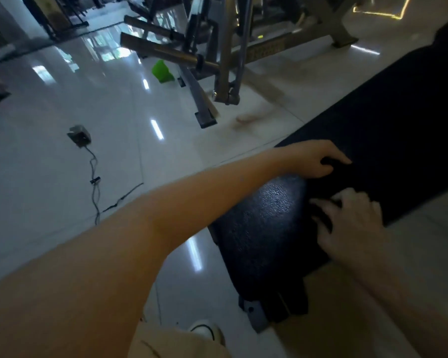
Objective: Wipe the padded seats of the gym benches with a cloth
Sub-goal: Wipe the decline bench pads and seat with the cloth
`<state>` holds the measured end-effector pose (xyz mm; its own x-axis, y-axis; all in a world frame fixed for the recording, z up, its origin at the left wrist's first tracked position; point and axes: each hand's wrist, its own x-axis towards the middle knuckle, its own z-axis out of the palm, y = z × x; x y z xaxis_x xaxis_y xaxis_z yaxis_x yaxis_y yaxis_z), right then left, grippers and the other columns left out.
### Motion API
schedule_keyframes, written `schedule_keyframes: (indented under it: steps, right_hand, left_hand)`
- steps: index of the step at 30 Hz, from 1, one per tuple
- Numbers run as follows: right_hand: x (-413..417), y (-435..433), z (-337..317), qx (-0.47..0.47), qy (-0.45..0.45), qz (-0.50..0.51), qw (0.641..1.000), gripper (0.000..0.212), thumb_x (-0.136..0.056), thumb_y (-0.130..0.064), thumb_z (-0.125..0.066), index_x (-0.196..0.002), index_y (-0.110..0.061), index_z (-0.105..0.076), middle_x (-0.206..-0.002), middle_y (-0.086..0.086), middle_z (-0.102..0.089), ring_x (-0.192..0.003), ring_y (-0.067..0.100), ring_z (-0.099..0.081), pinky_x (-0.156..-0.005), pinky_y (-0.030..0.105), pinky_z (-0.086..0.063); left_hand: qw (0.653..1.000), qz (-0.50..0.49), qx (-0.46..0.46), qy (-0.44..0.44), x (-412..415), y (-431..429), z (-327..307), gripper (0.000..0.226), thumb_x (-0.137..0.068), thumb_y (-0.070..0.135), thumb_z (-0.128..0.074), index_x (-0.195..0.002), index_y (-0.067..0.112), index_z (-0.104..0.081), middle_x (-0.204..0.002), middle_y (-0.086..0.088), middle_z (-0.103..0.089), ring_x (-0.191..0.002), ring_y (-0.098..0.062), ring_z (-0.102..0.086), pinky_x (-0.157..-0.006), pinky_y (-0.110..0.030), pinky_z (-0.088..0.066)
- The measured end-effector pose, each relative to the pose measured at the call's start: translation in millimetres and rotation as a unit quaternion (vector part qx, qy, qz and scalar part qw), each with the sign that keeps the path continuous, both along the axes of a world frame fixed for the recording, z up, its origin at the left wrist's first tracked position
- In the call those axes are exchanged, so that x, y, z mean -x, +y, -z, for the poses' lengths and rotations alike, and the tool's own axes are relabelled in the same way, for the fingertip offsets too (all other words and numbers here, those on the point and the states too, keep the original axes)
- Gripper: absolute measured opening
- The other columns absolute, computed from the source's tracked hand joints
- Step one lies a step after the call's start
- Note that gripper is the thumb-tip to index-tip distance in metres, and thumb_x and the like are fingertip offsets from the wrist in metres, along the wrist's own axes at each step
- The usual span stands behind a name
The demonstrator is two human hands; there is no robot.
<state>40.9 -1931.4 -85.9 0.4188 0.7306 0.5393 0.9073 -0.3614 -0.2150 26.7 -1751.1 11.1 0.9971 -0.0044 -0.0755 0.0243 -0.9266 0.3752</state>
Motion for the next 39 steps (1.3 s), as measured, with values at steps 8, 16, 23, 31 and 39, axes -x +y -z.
schedule_keyframes:
  steps: [8,16,23,31,39]
  right_hand:
    - [5.8,-15.7,5.9,0.004,0.016,0.010,1.000,0.042,-0.076,-0.035,-0.050,-0.107,-0.021,-0.074,-0.092,0.010,-0.052,-0.085,0.029,-0.040,-0.070,0.032,-0.016]
    - [127.5,-2.2,45.6,0.084,0.053,-0.168,0.981,0.037,-0.061,-0.026,-0.073,-0.097,-0.022,-0.070,-0.089,0.005,-0.054,-0.078,0.025,-0.047,-0.069,0.034,-0.024]
    - [140.6,15.5,44.6,0.153,0.067,-0.248,0.954,0.022,-0.058,-0.025,-0.068,-0.079,-0.024,-0.061,-0.086,0.000,-0.044,-0.079,0.020,-0.042,-0.068,0.034,-0.029]
    - [-15.8,88.5,-14.4,0.142,0.026,0.054,0.988,0.037,-0.089,-0.034,-0.060,-0.121,-0.017,-0.065,-0.129,0.016,-0.057,-0.121,0.036,-0.048,-0.096,0.044,-0.038]
    - [25.3,80.0,5.0,0.093,0.047,-0.016,0.994,0.037,-0.066,-0.026,-0.074,-0.102,-0.017,-0.070,-0.103,0.016,-0.059,-0.091,0.037,-0.056,-0.073,0.041,-0.045]
  left_hand:
    - [1.000,-0.007,0.006,0.013,-6.1,-1.2,3.3,0.043,-0.097,0.009,-0.051,-0.139,0.018,-0.055,-0.139,-0.008,-0.051,-0.126,-0.017,-0.049,-0.080,0.002,-0.025]
    - [0.999,-0.015,0.023,0.026,-3.3,1.2,1.6,0.042,-0.097,0.010,-0.051,-0.137,0.021,-0.056,-0.130,-0.006,-0.053,-0.116,-0.015,-0.052,-0.078,0.004,-0.027]
    - [0.997,-0.020,0.051,0.053,1.3,3.9,4.5,0.044,-0.098,0.007,-0.045,-0.138,0.021,-0.056,-0.150,-0.001,-0.045,-0.138,-0.013,-0.040,-0.090,0.002,-0.021]
    - [0.989,-0.103,0.109,-0.004,-4.1,-3.2,14.8,0.042,-0.096,-0.007,-0.041,-0.129,0.007,-0.061,-0.140,-0.016,-0.054,-0.131,-0.030,-0.046,-0.098,-0.010,-0.029]
    - [0.989,-0.085,0.109,0.054,-2.5,20.9,3.5,0.040,-0.105,0.016,-0.037,-0.143,0.021,-0.050,-0.146,0.000,-0.049,-0.125,-0.012,-0.047,-0.102,-0.019,-0.032]
